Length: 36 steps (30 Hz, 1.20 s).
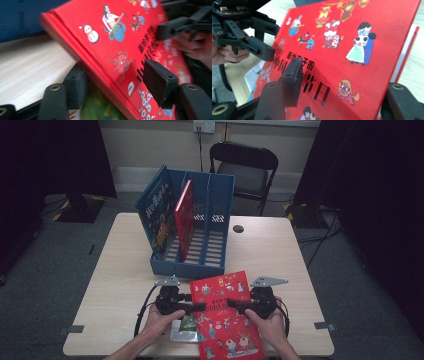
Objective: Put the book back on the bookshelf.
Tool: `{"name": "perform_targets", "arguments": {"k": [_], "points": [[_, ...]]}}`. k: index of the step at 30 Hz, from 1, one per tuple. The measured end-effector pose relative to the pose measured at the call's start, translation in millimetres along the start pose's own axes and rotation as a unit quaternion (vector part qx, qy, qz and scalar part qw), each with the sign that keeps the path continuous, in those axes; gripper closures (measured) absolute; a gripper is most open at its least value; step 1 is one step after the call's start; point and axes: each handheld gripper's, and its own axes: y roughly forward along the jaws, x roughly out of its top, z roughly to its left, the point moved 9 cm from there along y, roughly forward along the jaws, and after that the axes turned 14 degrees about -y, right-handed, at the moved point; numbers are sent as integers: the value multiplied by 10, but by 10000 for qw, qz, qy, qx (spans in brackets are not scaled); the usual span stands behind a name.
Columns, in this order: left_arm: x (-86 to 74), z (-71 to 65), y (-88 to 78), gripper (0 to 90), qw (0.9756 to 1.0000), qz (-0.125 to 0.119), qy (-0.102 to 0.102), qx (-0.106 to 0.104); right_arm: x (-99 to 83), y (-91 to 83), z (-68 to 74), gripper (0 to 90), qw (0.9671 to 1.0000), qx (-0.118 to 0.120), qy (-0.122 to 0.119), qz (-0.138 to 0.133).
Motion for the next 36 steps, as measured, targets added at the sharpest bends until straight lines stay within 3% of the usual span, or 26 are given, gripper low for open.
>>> {"name": "perform_targets", "arguments": {"k": [2, 10, 28, 36], "points": [[-7, -38, 7, 405, 10000, -15, 38, 29, 24, -4, 21, 426, 9999, 88, -16, -50], [32, -73, -44, 460, 9999, -80, -79, -55, 51, -46, 49, 424, 10000, 7, -30, -84], [261, -323, -192, 563, 9983, -524, 123, -230, 228, -212, 49, 413, 9990, -110, 18, -423], [288, -386, -192, 575, 9979, -602, 190, -143, 258, -264, 38, 410, 9988, -168, 37, -460]]}}
